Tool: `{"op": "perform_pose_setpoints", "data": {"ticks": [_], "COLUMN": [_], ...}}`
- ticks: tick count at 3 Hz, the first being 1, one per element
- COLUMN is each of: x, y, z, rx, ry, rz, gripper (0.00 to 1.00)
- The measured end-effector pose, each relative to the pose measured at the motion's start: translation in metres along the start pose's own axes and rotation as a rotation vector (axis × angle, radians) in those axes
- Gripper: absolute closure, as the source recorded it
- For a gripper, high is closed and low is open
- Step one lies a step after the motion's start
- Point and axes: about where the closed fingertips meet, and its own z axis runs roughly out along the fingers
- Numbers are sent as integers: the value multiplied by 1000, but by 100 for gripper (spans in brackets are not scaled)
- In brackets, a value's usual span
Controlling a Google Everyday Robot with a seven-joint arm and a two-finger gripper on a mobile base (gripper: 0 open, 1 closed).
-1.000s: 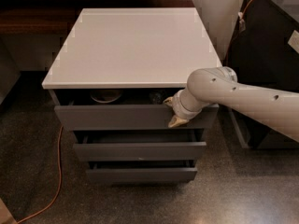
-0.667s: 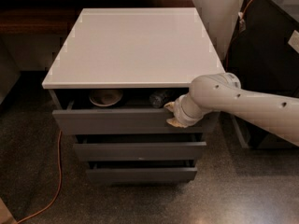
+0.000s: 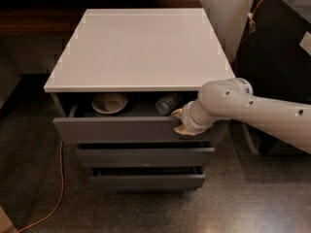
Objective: Pick blue plastic bottle from top drawer and place on counter
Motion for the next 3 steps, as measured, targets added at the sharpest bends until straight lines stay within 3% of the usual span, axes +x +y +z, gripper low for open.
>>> {"op": "perform_pose_setpoints", "data": {"ticks": [2, 3], "x": [-4, -12], "y": [16, 37], "z": [-8, -13], "rx": [2, -9], "ry": [11, 23], "rz": [27, 57], "gripper": [100, 100]}}
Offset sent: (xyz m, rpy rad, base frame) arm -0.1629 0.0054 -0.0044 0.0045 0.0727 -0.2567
